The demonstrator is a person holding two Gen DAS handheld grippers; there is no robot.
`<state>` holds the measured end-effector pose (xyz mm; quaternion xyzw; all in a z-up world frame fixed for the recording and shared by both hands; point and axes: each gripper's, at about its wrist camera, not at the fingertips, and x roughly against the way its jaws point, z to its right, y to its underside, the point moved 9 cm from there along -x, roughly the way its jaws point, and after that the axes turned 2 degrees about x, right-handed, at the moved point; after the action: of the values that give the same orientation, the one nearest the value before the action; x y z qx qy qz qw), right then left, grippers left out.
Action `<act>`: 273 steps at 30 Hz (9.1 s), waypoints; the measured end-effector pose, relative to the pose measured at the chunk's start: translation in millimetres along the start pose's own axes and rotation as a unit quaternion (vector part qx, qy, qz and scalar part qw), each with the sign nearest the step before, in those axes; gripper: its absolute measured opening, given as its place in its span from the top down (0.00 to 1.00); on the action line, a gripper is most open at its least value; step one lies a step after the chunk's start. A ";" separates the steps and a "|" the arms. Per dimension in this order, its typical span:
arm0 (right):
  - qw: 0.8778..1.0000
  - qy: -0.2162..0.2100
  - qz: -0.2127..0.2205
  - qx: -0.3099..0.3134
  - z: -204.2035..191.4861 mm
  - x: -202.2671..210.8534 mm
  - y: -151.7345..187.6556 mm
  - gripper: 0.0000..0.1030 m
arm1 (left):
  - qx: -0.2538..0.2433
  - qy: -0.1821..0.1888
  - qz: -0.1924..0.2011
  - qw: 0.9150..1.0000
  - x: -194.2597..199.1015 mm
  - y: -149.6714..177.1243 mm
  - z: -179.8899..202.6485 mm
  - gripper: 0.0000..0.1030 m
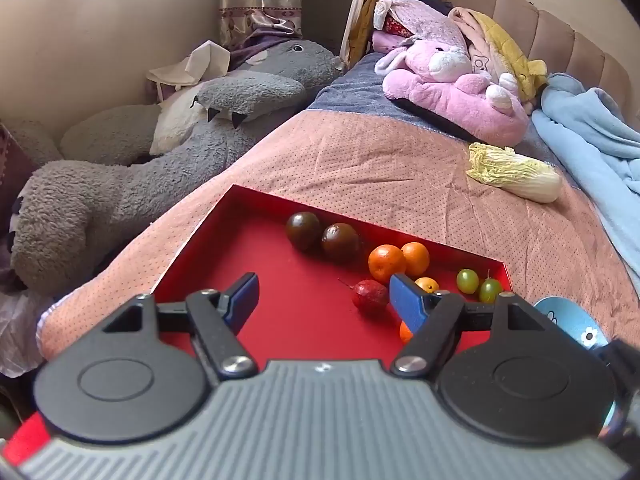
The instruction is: Organize fruits
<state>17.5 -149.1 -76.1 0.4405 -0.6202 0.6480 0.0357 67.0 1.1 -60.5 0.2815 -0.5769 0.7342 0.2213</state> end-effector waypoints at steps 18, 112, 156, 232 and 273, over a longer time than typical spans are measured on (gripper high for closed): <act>0.995 -0.029 -0.093 0.030 -21.2 -60.6 37.8 0.60 | -0.004 0.005 -0.013 1.000 -5.2 2.6 1.2 0.28; 0.999 0.020 -0.031 -0.025 36.2 2.2 41.2 0.62 | -0.125 0.086 -0.026 0.988 -46.5 36.3 83.7 0.63; 0.999 0.030 -0.008 -0.027 38.3 20.7 31.7 0.62 | -0.142 0.101 -0.020 0.984 -35.5 42.7 92.3 0.63; 0.989 0.127 0.012 -0.073 128.6 73.5 78.3 0.16 | -0.212 0.122 -0.005 0.970 -26.9 51.8 122.7 0.63; 0.985 0.144 -0.023 -0.088 146.4 90.7 116.5 0.12 | -0.305 0.198 -0.059 0.930 -28.2 131.7 260.0 0.48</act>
<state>-29.7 -343.4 -133.3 0.3522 -0.6529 0.6464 0.1784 43.5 -282.6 -128.7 0.0830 -0.6997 0.5494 0.4492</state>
